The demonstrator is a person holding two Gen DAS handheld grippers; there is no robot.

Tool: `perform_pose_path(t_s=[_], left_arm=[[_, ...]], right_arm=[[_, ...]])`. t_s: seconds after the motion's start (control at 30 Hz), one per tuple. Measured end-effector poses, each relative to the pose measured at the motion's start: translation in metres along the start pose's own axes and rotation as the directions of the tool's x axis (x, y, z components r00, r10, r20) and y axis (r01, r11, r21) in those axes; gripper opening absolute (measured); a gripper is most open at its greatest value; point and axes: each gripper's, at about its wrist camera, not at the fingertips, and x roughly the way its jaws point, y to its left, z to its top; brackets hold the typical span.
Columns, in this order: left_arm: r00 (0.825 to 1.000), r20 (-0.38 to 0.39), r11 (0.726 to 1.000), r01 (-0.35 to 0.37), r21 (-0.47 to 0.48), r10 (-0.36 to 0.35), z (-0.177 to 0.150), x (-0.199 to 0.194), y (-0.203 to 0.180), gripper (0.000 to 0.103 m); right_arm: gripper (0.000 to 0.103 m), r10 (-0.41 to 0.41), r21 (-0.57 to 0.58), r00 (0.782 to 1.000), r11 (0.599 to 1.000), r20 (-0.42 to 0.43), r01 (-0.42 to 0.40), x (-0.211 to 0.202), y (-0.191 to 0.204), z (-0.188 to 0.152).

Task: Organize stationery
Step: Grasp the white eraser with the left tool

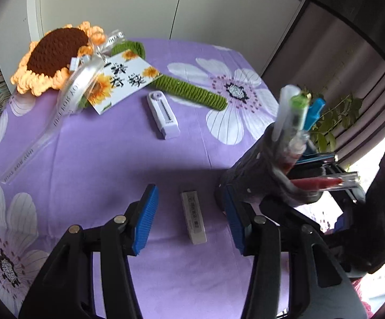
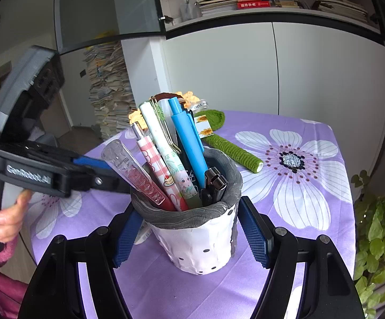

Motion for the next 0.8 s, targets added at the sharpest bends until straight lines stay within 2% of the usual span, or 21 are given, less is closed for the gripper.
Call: perform_pose_path(t_s=[0.13,0.2,0.37,0.63,0.8], left_arm=[[0.997,-0.07,1.0,-0.018,0.001,0.018,0.002,0.026,-0.002,0.041],[0.995,-0.095,1.0,-0.008,-0.008,0.007,0.002,0.032,-0.001,0.032],[0.995,-0.095,0.999,-0.041,0.01,0.042,0.001,0.038,-0.001,0.017],[0.997,-0.076,1.0,-0.03,0.004,0.03,0.005,0.033,0.002,0.015],[1.0,-0.003,1.0,-0.008,-0.006,0.008,0.006,0.0,0.004,0.014]], right_arm=[[0.073,0.001,0.0,1.0,1.0,0.0,-0.001,-0.001,0.001,0.0],[0.073,-0.003,0.001,1.0,1.0,0.0,0.003,-0.001,0.001,0.0],[0.073,0.004,0.021,1.0,1.0,0.003,-0.004,-0.002,-0.002,0.0],[0.073,0.001,0.015,1.0,1.0,0.001,-0.001,-0.002,-0.001,0.0],[0.073,0.001,0.015,1.0,1.0,0.001,-0.001,-0.002,-0.001,0.001]])
